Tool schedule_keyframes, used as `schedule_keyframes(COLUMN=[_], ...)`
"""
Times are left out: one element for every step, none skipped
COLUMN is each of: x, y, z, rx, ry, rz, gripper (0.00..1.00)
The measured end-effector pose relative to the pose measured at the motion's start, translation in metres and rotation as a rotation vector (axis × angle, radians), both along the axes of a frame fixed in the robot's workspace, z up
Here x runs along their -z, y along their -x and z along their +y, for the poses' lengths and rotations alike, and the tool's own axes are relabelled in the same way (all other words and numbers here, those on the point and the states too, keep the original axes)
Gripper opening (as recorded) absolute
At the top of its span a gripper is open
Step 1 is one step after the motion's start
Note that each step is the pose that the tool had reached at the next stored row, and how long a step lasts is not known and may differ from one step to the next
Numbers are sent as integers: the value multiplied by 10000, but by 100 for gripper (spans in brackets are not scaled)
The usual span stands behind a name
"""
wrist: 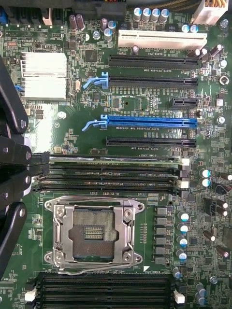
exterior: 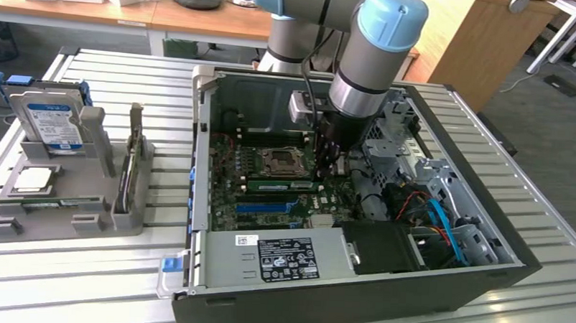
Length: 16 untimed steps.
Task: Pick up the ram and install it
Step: 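Press down the ram until it locks into place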
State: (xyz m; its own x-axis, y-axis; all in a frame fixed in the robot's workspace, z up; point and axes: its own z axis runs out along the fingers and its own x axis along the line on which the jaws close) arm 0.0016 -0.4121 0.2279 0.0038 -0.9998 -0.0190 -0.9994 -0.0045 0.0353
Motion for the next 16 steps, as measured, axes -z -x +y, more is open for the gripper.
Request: schedule_keyframes(x=[6, 9, 8, 8, 9, 9, 15, 19, 20, 20, 20, 20, 20, 24, 29, 32], y=[0, 0, 0, 0, 0, 0, 0, 0, 0, 0, 0, 0, 0, 0, 0, 0], z=[0, -1, -1, -1, -1, 0, 0, 0, 0, -1, 0, -1, -1, 0, 0, -1], rx=[0, 0, 0, 0, 0, 0, 0, 0, 0, 0, 0, 0, 0, 0, -1, -1], ry=[1, 3, 3, 4, 4, 3, -2, -1, 2, 3, 3, 3, 3, 0, -1, 2], rz=[1, 1, 1, 2, 1, 1, 0, 0, 1, 1, 1, 1, 2, 1, -1, 0], gripper=[11, 11, 11, 11, 11, 11, 11, 11, 11, 11, 11, 11, 11, 11, 11, 11])
